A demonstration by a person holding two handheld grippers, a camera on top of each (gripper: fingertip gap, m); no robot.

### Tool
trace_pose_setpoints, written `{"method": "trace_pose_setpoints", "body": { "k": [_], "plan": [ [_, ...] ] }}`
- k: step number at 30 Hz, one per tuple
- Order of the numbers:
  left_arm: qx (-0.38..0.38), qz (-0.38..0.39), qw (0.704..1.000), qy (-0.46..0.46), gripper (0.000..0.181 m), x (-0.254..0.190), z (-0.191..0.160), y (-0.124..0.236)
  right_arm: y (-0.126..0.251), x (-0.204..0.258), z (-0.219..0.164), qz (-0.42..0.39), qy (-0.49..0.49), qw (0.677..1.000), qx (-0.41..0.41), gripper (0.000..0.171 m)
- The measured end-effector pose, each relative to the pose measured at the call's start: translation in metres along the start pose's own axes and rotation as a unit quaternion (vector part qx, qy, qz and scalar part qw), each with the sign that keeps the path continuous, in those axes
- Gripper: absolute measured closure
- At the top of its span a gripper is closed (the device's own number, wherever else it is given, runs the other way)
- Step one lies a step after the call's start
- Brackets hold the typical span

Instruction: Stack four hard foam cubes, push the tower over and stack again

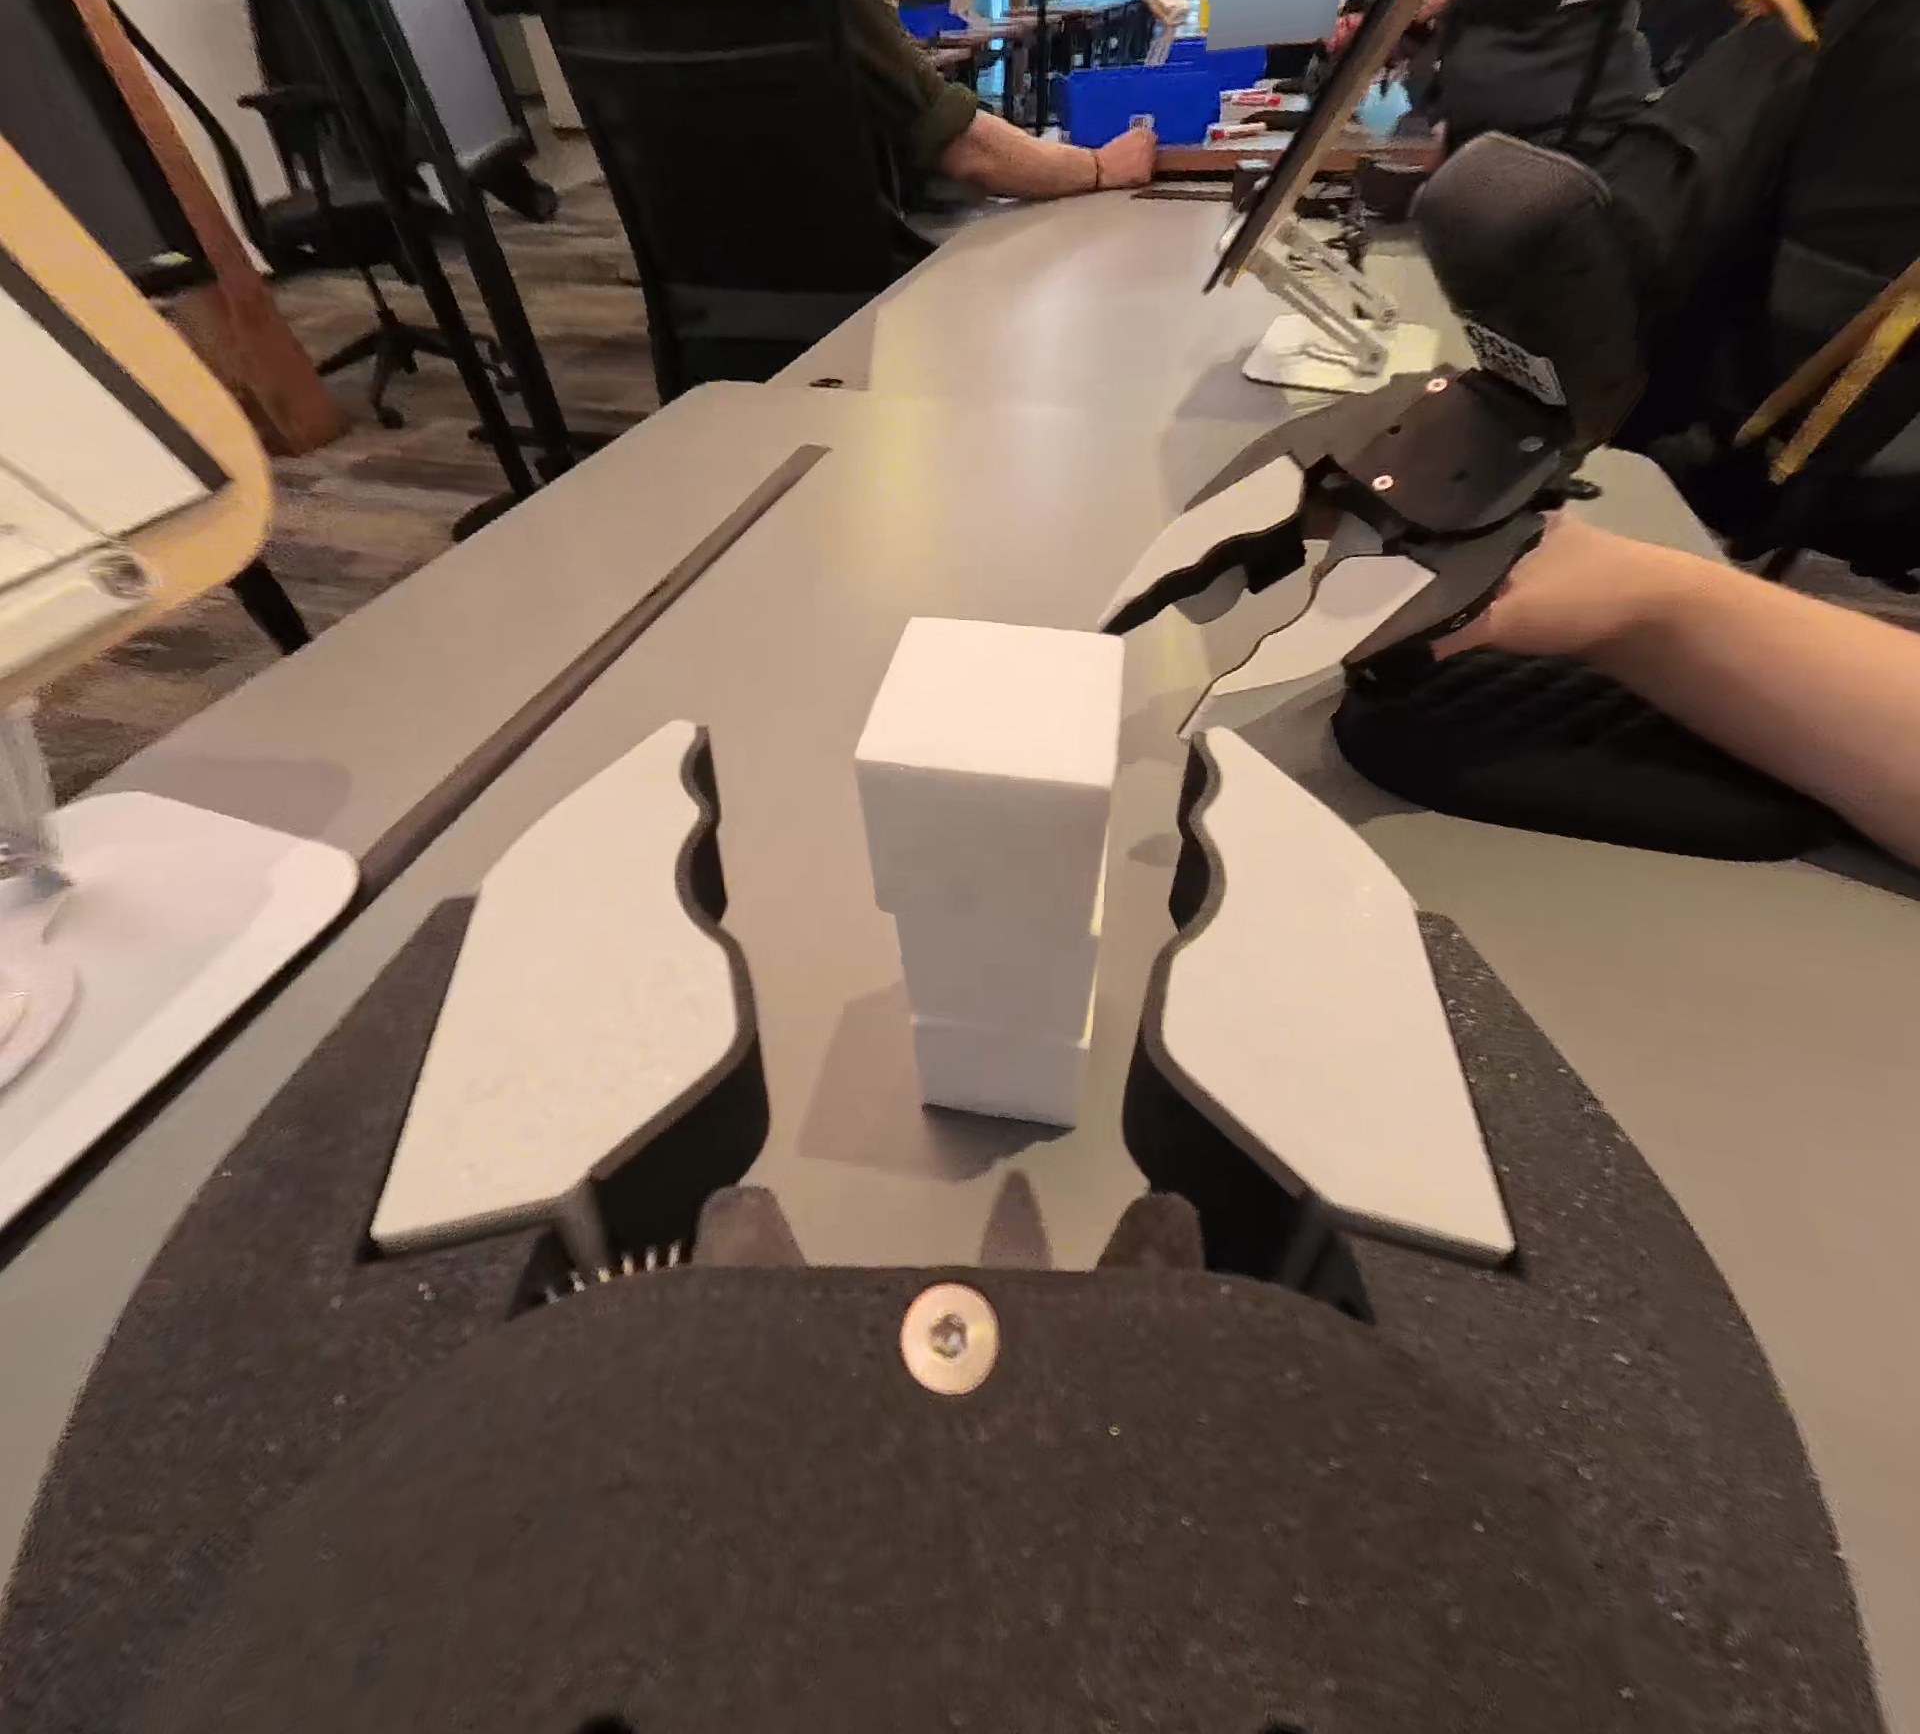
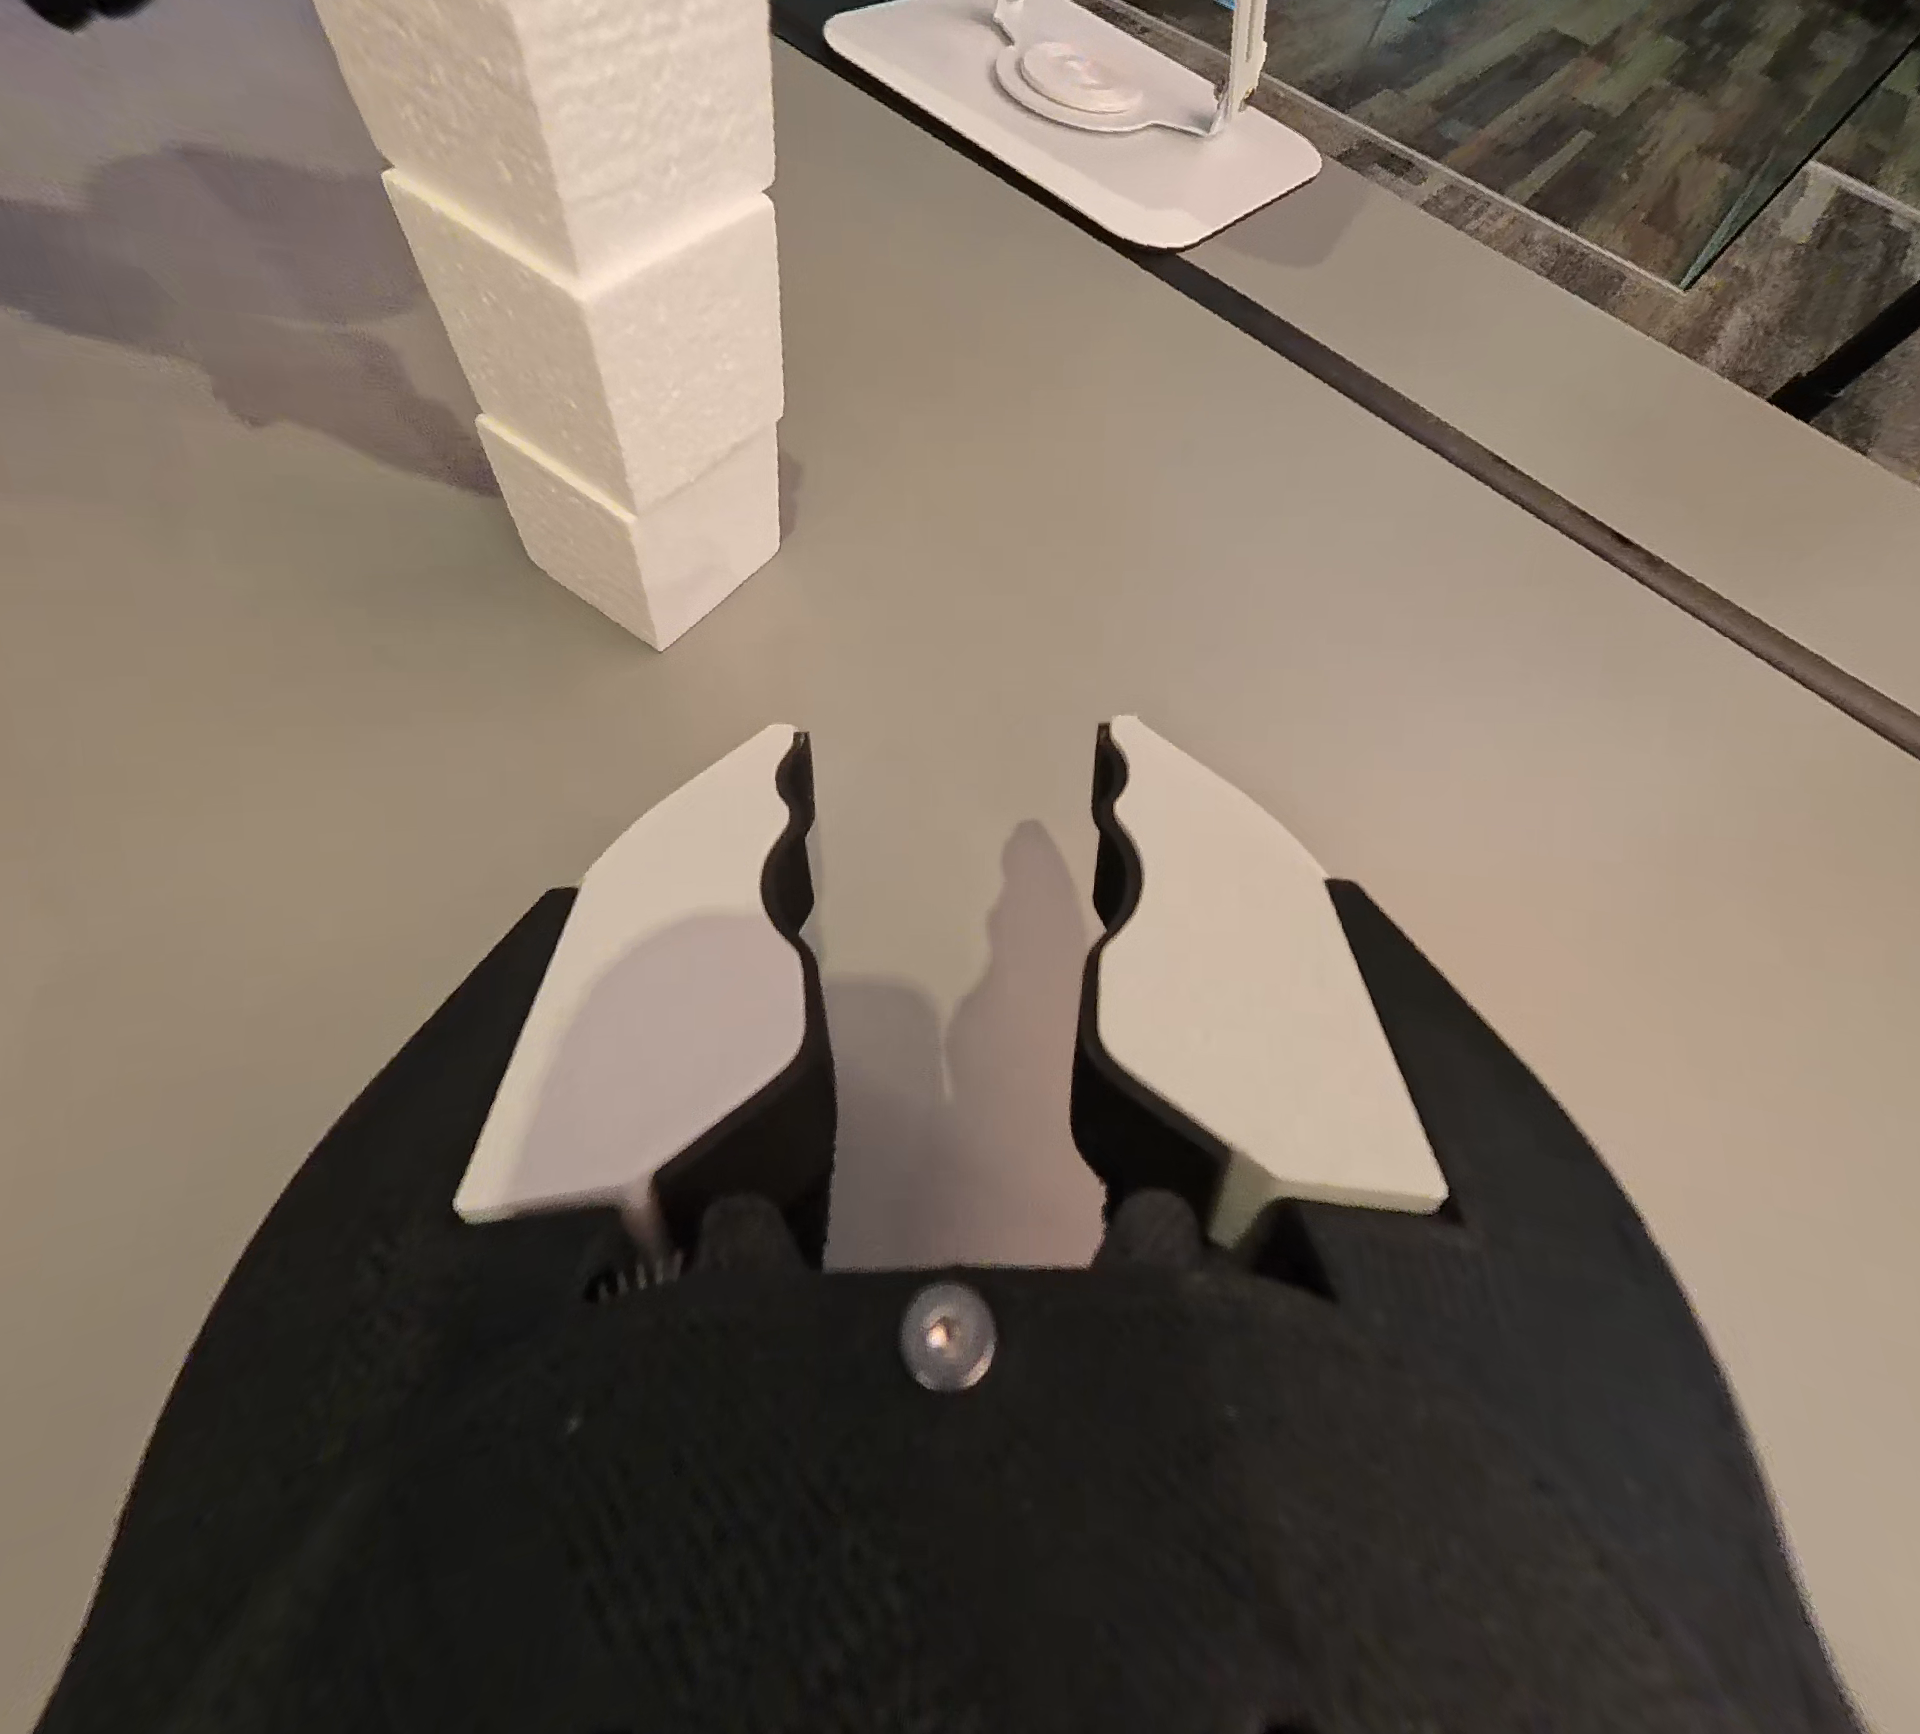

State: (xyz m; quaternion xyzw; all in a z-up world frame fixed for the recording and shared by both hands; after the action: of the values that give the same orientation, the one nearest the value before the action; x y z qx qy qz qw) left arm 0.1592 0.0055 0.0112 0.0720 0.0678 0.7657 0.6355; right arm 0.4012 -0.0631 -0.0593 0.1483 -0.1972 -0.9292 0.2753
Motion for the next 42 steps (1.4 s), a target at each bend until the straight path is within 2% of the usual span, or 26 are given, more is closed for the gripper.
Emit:
{"method": "trace_pose_setpoints", "body": {
  "k": [6, 7, 8, 10, 12, 14, 16, 18, 21, 24, 26, 29, 33, 35, 42],
  "plan": [
    [0.023, -0.049, 0.998, 0.017, 0.104, 0.003, -0.019, -0.027, -0.001, -0.001, -0.002, 0.003, -0.002, 1.000, 0.005, 0.119],
    [0.016, -0.058, 0.998, 0.016, 0.115, 0.002, -0.019, -0.028, -0.002, 0.000, -0.002, 0.005, -0.001, 1.000, 0.005, 0.119],
    [0.005, -0.062, 0.998, 0.019, 0.124, 0.002, -0.018, -0.029, -0.002, 0.001, -0.002, 0.006, 0.001, 1.000, 0.007, 0.119],
    [-0.002, -0.077, 0.997, 0.029, 0.124, 0.000, -0.014, -0.029, -0.003, 0.002, -0.003, 0.005, 0.007, 1.000, 0.013, 0.119],
    [-0.008, -0.061, 0.998, 0.013, 0.124, 0.000, 0.001, -0.017, -0.004, 0.002, -0.004, 0.005, 0.009, 1.000, 0.016, 0.119],
    [-0.023, -0.033, 0.999, -0.002, 0.124, 0.001, 0.031, 0.014, -0.004, 0.002, -0.005, 0.006, 0.008, 1.000, 0.016, 0.119],
    [-0.012, 0.005, 1.000, -0.005, 0.124, 0.003, 0.062, 0.061, -0.005, 0.004, -0.005, 0.007, 0.010, 1.000, 0.018, 0.119],
    [0.041, 0.097, 0.994, -0.011, 0.124, 0.014, 0.084, 0.120, -0.006, 0.006, -0.005, 0.008, 0.017, 1.000, 0.024, 0.119],
    [0.160, 0.252, 0.954, 0.009, 0.124, 0.041, 0.092, 0.221, -0.010, 0.010, -0.006, 0.007, 0.035, 0.999, 0.041, 0.119],
    [0.288, 0.350, 0.885, 0.105, 0.124, 0.073, 0.065, 0.305, -0.013, 0.016, -0.005, 0.005, 0.056, 0.997, 0.055, 0.119],
    [0.360, 0.363, 0.838, 0.189, 0.123, 0.091, 0.031, 0.335, -0.015, 0.018, -0.006, 0.003, 0.065, 0.996, 0.063, 0.119],
    [0.420, 0.377, 0.779, 0.271, 0.123, 0.119, -0.023, 0.350, -0.018, 0.019, -0.010, 0.007, 0.064, 0.995, 0.076, 0.119],
    [0.492, 0.359, 0.726, 0.320, 0.123, 0.142, -0.080, 0.342, -0.018, 0.013, -0.014, 0.007, 0.041, 0.996, 0.078, 0.119],
    [0.516, 0.352, 0.705, 0.336, 0.123, 0.148, -0.101, 0.339, -0.015, 0.012, -0.012, 0.005, 0.037, 0.997, 0.065, 0.119],
    [0.527, 0.350, 0.690, 0.351, 0.123, 0.160, -0.129, 0.330, -0.015, 0.012, -0.012, 0.003, 0.052, 0.996, 0.073, 0.119]
  ]
}}
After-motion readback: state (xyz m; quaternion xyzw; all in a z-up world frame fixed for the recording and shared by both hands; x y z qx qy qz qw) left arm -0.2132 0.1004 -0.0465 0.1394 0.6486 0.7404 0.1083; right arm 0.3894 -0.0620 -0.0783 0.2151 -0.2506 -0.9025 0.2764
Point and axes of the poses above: each gripper's, where its closed fingertips meet, y back along the fingers, z out of its top, x = y × z across the jaws, the point moved 8 cm from there along y, back along the fingers, and after that the axes turned 3 degrees about -z, right-handed, at the moved point
